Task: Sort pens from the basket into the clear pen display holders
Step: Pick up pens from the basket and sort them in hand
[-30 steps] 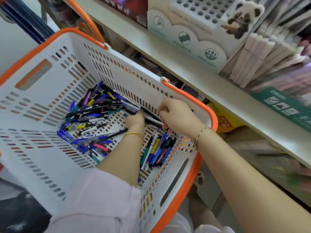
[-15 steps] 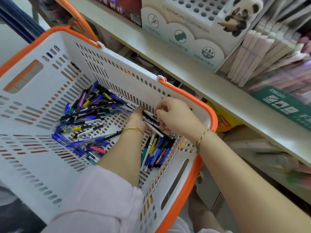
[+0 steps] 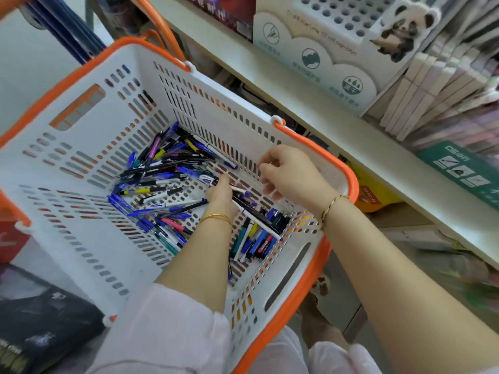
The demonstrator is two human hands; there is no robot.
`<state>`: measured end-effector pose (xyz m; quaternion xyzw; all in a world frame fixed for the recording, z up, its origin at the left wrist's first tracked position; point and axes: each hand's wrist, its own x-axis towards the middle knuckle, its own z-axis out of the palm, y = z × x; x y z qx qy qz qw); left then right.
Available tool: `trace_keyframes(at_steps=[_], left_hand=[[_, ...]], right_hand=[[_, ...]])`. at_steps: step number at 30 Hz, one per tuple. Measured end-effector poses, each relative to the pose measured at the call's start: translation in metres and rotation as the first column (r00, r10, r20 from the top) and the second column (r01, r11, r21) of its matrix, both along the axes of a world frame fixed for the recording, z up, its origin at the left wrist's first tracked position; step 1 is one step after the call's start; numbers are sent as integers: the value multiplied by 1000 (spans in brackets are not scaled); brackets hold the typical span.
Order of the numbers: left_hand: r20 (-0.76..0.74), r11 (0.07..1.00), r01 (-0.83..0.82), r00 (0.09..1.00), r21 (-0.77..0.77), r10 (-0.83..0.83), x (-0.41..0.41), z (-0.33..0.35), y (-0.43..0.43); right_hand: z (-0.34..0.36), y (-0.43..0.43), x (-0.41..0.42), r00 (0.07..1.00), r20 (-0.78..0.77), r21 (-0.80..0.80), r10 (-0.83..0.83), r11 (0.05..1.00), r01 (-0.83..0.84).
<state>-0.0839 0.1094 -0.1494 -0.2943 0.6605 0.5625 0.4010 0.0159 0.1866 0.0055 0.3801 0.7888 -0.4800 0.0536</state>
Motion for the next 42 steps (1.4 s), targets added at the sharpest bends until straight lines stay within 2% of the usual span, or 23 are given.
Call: trace_keyframes(at_steps=[6,10,14,18,22,27,31,35,42], left_hand=[[22,995,-100,995,17,99,-15,27,-32],[7,951,-208,977,230,212,-27,80,-35],[35,821,-256,960,510,278,-24,155,-18],[-25,689,-118,981,715,194,-2,250,31],[-118,564,66,991,823,57,38,323,95],[-203,404,229,973,886,-105,114,381,170],[-210,321,259,961,911,-181,179,401,218],[-211,323,264,959,909,-190,224,407,255],[-169,401,194,981,895,-96,252,406,289]], right_hand=[[8,-7,-10,999,-37,-14,7,1000,-8],[29,-13,-15,993,-116,40,35,999,-31],[69,-8,-11,978,-204,7,35,999,-34],[125,24,14,941,-330,-71,-73,996,52],[181,74,67,888,-421,-40,-183,982,183],[232,128,162,866,-438,87,-241,948,307],[246,157,227,856,-429,111,-288,924,367],[251,170,272,815,-450,-117,-365,929,351],[248,197,296,800,-501,-48,-331,933,356]])
